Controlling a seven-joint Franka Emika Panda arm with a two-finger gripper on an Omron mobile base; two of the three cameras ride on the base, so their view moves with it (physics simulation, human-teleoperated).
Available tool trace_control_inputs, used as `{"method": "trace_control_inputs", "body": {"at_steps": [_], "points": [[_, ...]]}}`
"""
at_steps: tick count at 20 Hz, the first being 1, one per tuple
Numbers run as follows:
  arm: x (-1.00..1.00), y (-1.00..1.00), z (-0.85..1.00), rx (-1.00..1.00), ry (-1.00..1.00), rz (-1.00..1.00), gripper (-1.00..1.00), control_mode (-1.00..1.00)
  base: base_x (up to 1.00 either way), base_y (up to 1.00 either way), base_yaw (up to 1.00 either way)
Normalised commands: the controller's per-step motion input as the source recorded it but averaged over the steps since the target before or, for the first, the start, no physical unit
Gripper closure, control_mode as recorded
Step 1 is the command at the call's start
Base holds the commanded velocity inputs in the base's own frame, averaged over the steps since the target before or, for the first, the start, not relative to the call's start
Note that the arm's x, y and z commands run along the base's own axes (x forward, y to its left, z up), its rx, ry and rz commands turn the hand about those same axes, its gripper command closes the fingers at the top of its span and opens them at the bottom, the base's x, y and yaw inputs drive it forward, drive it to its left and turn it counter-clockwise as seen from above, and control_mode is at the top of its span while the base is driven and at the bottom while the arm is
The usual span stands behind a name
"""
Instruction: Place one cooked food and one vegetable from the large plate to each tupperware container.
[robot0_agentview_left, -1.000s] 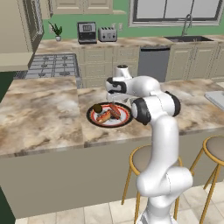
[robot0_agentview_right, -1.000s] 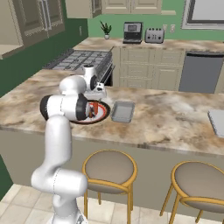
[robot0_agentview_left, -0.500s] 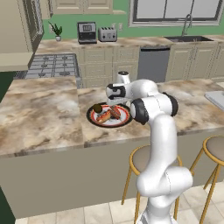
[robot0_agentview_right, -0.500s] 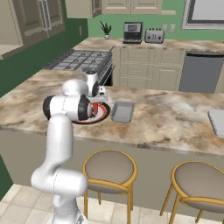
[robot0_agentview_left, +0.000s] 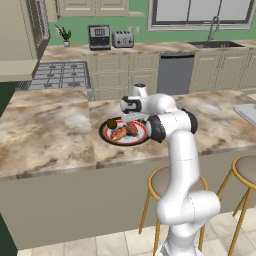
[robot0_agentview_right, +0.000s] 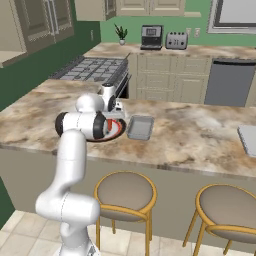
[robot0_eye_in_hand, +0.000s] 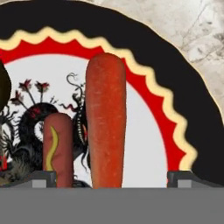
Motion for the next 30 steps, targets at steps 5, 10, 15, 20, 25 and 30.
{"method": "trace_control_inputs", "body": {"at_steps": [5, 10, 15, 20, 25, 30], "points": [[0.12, 0.0, -0.15, 0.0, 0.09, 0.0, -1.0, -1.0, 0.0, 0.0, 0.0], [0.0, -0.04, -0.27, 0.0, 0.06, 0.0, -1.0, -1.0, 0.0, 0.0, 0.0], [0.01, -0.07, -0.25, 0.0, 0.01, 0.0, -1.0, -1.0, 0.0, 0.0, 0.0], [0.0, -0.08, -0.12, 0.0, 0.0, 0.0, -1.0, -1.0, 0.0, 0.0, 0.0], [0.0, -0.03, -0.17, 0.0, 0.0, 0.0, -1.0, -1.0, 0.0, 0.0, 0.0], [0.0, 0.0, -0.49, 0.0, -0.05, 0.0, -1.0, -1.0, 0.0, 0.0, 0.0]]}}
